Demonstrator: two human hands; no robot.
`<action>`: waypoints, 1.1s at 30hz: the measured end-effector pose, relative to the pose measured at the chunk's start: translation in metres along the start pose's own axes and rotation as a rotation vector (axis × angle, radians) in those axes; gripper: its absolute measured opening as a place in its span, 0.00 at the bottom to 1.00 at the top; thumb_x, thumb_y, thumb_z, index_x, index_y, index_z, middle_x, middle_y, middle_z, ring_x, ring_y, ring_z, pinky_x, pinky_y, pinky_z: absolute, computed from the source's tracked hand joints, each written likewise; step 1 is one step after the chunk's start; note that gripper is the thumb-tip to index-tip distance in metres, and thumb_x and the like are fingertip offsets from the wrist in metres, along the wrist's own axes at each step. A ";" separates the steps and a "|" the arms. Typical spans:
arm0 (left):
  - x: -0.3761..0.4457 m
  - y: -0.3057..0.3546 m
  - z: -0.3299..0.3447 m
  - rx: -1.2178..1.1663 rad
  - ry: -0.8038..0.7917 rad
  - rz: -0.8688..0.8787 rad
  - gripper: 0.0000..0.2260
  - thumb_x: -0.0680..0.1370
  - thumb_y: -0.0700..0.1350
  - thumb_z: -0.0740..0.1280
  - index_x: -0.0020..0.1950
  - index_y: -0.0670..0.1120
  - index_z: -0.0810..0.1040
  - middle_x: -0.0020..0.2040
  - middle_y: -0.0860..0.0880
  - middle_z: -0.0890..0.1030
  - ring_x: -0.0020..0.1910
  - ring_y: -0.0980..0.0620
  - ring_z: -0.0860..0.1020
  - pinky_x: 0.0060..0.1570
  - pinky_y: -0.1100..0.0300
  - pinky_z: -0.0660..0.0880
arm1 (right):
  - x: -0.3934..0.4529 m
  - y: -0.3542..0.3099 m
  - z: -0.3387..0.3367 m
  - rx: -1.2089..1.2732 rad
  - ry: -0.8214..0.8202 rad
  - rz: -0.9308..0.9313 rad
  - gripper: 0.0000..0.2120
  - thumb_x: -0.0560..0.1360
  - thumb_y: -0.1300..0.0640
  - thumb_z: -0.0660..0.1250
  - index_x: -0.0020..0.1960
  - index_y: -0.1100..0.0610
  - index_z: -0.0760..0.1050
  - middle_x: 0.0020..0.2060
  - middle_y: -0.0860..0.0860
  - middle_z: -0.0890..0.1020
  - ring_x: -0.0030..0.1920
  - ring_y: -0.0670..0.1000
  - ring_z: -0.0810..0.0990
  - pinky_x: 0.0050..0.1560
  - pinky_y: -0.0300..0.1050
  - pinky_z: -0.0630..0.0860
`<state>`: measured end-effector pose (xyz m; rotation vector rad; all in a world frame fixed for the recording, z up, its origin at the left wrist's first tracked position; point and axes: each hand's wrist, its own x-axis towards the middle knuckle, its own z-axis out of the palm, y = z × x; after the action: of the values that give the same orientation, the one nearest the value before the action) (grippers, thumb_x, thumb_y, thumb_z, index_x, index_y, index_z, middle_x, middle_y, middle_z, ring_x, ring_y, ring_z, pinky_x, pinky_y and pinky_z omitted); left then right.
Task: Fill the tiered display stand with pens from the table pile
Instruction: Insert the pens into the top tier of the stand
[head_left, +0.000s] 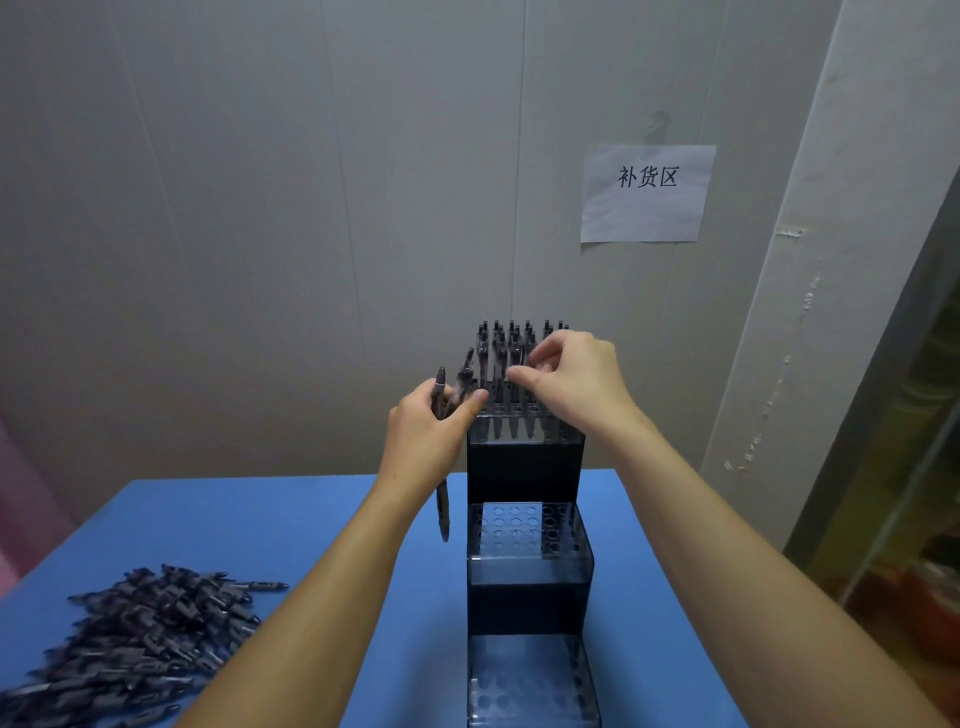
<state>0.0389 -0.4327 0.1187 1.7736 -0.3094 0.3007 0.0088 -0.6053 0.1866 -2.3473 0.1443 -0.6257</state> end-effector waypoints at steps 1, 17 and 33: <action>-0.001 0.002 0.002 0.006 -0.008 0.006 0.16 0.78 0.56 0.73 0.42 0.46 0.74 0.33 0.50 0.74 0.32 0.51 0.71 0.37 0.52 0.74 | -0.004 -0.005 0.000 0.071 -0.049 -0.009 0.15 0.72 0.45 0.79 0.51 0.54 0.85 0.44 0.48 0.86 0.48 0.46 0.83 0.49 0.40 0.79; 0.000 0.006 0.008 -0.076 -0.177 0.017 0.12 0.77 0.55 0.73 0.43 0.49 0.77 0.31 0.55 0.76 0.31 0.55 0.72 0.35 0.58 0.71 | -0.012 -0.015 -0.008 0.577 -0.238 -0.077 0.04 0.74 0.66 0.75 0.49 0.61 0.84 0.38 0.51 0.86 0.34 0.43 0.83 0.34 0.38 0.77; 0.005 -0.003 0.004 -0.073 -0.111 -0.013 0.15 0.81 0.55 0.69 0.45 0.45 0.74 0.27 0.48 0.74 0.25 0.50 0.70 0.29 0.55 0.70 | 0.033 0.018 -0.036 0.346 0.150 -0.049 0.09 0.74 0.61 0.77 0.53 0.60 0.84 0.40 0.55 0.86 0.38 0.54 0.87 0.46 0.52 0.86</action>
<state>0.0447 -0.4362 0.1165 1.7228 -0.3828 0.1795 0.0223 -0.6497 0.2110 -1.9760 0.0409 -0.7845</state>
